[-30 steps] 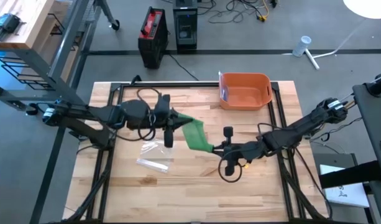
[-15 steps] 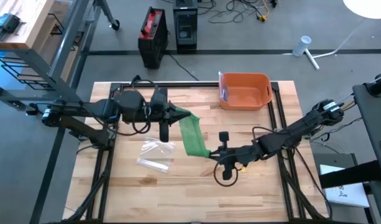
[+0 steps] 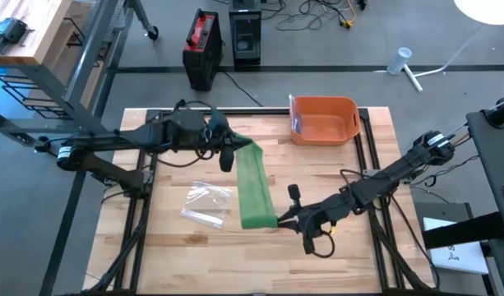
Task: Roll bandage
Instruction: Roll the green bandage
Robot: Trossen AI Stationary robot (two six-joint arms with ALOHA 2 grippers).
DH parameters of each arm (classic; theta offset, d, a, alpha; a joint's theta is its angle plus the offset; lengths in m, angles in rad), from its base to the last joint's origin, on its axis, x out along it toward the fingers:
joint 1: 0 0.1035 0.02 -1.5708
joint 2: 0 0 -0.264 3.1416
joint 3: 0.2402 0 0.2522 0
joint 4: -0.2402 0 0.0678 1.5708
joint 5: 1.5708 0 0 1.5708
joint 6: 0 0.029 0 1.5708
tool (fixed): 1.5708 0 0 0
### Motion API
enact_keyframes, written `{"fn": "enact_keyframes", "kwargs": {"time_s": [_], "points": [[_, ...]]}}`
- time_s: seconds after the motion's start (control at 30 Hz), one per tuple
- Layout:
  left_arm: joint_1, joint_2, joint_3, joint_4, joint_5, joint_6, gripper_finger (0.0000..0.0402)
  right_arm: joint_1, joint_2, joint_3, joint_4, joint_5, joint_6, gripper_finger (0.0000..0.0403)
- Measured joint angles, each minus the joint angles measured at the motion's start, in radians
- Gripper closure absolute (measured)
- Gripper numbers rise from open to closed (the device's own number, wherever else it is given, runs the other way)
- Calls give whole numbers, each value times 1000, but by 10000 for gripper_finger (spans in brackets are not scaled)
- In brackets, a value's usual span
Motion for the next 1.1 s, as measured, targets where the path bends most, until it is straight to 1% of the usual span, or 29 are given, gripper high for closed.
{"fn": "enact_keyframes", "kwargs": {"time_s": [0.2,0.37,0.47,0.57,0.67,0.77,0.83,0.93,1.1], "points": [[-1,-1,-140,162,128,-87,401,5,0,44,29,-49,-55,394],[-10,-1,-258,251,165,-142,401,12,0,72,56,-50,-113,394],[-9,0,-313,341,179,-177,401,12,0,84,103,-44,-155,394],[-10,20,-368,403,243,-215,401,11,0,93,119,-41,-197,394],[-26,33,-409,472,318,-241,401,11,0,104,125,7,-245,394],[-56,36,-428,488,383,-255,401,11,0,116,101,75,-301,394],[-86,38,-433,480,397,-263,401,11,0,117,86,110,-345,394],[-131,38,-423,484,399,-270,401,0,0,123,86,133,-381,394],[-199,46,-406,488,321,-278,401,-25,-1,124,89,138,-394,394]]}}
